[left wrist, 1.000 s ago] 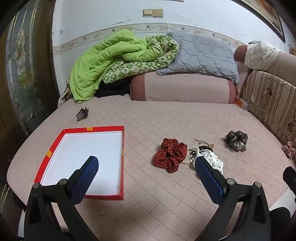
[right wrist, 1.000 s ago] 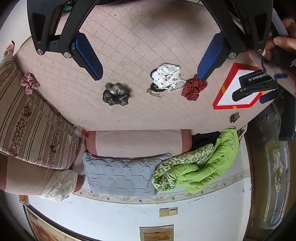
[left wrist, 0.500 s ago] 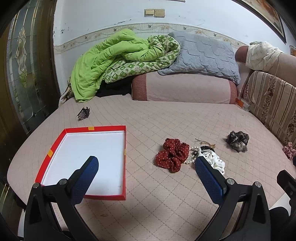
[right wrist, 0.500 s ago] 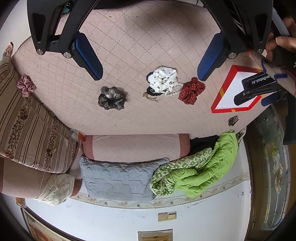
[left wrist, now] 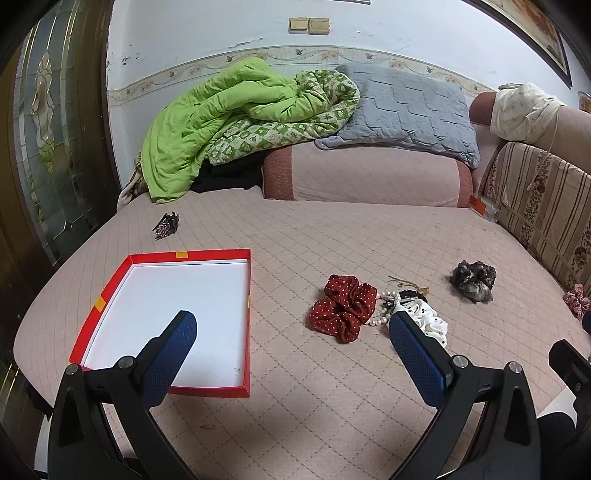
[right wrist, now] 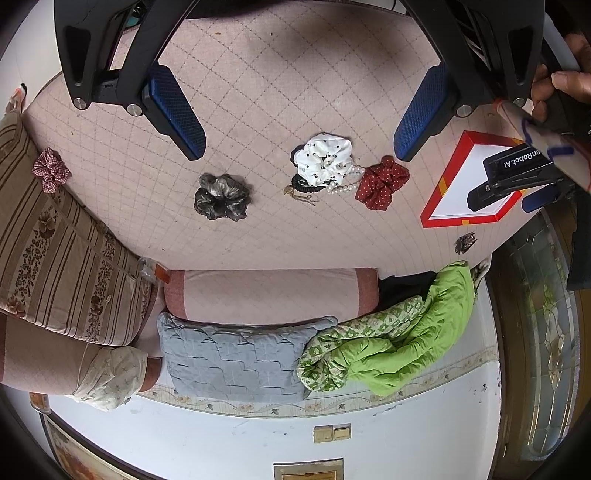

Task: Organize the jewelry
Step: 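Move both tools toward the scrunchies beside the tray, then grasp the red polka-dot scrunchie with the left tool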

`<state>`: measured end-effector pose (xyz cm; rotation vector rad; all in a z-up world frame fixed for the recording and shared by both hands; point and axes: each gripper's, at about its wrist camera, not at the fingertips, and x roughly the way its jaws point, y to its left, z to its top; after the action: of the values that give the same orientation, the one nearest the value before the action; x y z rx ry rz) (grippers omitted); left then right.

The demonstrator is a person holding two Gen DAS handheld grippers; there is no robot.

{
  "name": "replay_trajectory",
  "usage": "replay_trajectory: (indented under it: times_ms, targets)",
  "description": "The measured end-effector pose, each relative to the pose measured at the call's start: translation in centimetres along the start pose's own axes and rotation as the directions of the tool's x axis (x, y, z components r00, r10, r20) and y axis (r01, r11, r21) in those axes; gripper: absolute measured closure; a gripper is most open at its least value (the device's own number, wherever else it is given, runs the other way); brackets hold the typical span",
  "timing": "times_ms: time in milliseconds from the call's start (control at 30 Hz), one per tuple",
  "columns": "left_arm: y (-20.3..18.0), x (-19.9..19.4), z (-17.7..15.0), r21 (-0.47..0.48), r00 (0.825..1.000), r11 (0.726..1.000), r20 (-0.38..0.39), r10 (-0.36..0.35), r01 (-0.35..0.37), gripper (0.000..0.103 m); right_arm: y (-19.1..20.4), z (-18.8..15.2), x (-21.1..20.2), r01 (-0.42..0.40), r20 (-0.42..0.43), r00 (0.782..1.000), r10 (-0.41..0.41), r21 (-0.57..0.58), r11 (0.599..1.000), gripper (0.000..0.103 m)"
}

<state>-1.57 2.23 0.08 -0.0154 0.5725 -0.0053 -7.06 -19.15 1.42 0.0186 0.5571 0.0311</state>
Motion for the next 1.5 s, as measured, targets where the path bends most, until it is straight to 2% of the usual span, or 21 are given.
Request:
replay_trajectory:
  times_ms: [633,933,1167,1500]
  targets:
    - [-0.4,0.7,-0.7,0.01,1.0,1.0,-0.009,0.007,-0.007,0.0,0.0,-0.4,1.2,-0.008,-0.03,1.0,0.009,0.009,1.0,0.0]
    - [-0.4,2.7,-0.8,0.045,0.996,0.999,-0.086,0.028,-0.024,0.0,-0.4,-0.3,3.6,-0.018,-0.065,0.998,0.02,0.022,1.0,0.0]
    - [0.6,5.2,-1.1,0.036,0.99,0.999,-0.143,0.0,0.006,0.0,-1.3,-0.3,6.6,-0.024,-0.115,0.993,0.029,0.046,0.999,0.0]
    - [1.0,7.7,-1.6,0.032,0.986,0.999,-0.169,0.004,0.001,0.0,-1.8,0.1,10.0,-0.033,-0.152,0.987,0.044,0.074,0.997,0.0]
